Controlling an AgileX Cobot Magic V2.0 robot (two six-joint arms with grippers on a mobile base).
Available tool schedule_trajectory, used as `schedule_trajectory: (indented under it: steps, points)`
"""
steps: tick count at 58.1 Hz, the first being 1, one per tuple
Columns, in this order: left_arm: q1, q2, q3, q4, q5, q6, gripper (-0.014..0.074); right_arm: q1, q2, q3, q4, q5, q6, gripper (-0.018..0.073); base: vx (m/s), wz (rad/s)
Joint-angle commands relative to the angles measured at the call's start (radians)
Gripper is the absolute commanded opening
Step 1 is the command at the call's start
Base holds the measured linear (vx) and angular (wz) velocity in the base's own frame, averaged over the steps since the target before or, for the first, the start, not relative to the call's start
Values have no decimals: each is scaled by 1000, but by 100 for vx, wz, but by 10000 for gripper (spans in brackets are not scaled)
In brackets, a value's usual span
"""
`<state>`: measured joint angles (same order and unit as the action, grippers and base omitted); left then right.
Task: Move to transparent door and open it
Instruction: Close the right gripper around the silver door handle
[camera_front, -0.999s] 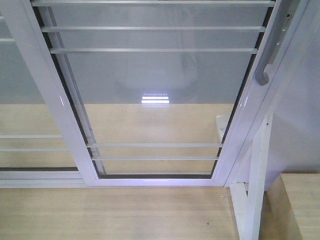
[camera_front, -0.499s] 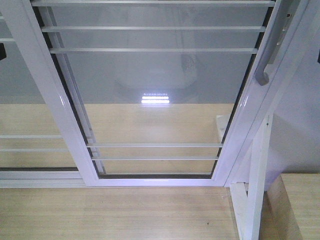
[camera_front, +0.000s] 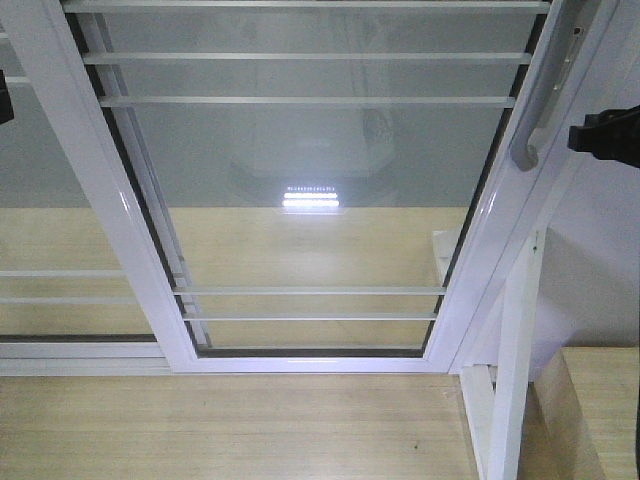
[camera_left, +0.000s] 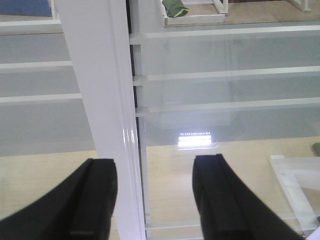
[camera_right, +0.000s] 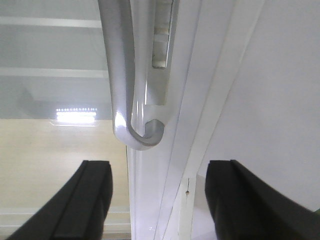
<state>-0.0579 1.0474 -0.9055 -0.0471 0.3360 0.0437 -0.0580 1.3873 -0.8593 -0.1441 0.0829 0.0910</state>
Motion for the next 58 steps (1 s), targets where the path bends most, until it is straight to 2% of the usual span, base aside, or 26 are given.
schedule_trajectory:
  steps: [1, 9, 25, 45, 58]
  points:
    - [-2, -16, -33, -11, -79, 0, 467, 0, 35, -57, -22, -127, -9, 487, 0, 0]
    - [-2, -16, -33, -12, -79, 0, 467, 0, 134, -138, -59, -141, -9, 487, 0, 0]
    - [-2, -16, -33, -12, -79, 0, 467, 2, 278, -328, -63, -147, 6, 487, 0, 0]
    - [-2, -16, -33, -12, -79, 0, 467, 94, 366, -448, -92, -164, 0, 487, 0, 0]
    - [-2, -16, -33, -11, -78, -1, 467, 87, 420, -502, -106, -164, 5, 421, 0, 0]
